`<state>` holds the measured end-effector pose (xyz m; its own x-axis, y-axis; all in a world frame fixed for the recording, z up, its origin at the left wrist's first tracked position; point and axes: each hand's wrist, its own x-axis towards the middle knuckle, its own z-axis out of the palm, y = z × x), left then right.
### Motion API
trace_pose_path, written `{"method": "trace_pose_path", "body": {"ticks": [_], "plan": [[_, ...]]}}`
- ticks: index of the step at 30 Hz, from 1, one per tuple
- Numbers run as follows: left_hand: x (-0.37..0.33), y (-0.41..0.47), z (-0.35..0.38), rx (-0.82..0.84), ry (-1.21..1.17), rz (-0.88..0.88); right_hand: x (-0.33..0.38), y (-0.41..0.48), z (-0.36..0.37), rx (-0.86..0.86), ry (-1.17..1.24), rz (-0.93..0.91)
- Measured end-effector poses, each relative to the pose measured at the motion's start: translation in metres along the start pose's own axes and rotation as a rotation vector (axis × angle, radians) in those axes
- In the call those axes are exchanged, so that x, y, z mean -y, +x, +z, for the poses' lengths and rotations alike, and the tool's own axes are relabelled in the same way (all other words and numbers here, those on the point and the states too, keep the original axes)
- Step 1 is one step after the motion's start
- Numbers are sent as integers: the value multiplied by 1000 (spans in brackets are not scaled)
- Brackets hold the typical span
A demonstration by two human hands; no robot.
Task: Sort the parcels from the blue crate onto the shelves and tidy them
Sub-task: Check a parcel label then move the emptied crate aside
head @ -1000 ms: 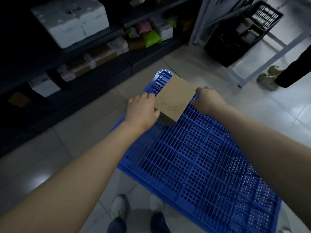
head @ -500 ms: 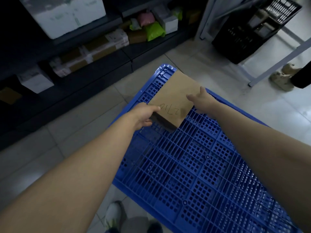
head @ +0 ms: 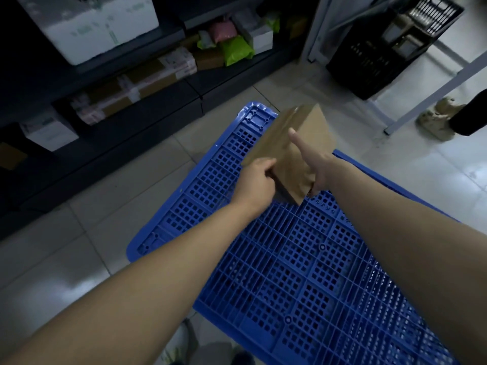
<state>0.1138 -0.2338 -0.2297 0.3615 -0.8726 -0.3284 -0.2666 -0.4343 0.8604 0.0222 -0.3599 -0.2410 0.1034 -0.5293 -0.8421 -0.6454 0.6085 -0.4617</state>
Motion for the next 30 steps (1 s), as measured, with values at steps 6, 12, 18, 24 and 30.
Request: {"method": "trace_pose_path", "body": {"ticks": [6,12,18,24,30], "plan": [[-10,1,17,-37,65,7,-35,1,-14,-39,188,77],[-10,13,17,281,69,-132,-53,6,-41,-208,320,-27],[-19,5,43,354,-29,-85,-51,-3,-36,-356,95,-45],[-23,-2,49,454,17,-21,-62,-10,-57,-279,192,-84],[-25,6,18,72,39,-100,-64,-31,-66,-8,292,-131]]}}
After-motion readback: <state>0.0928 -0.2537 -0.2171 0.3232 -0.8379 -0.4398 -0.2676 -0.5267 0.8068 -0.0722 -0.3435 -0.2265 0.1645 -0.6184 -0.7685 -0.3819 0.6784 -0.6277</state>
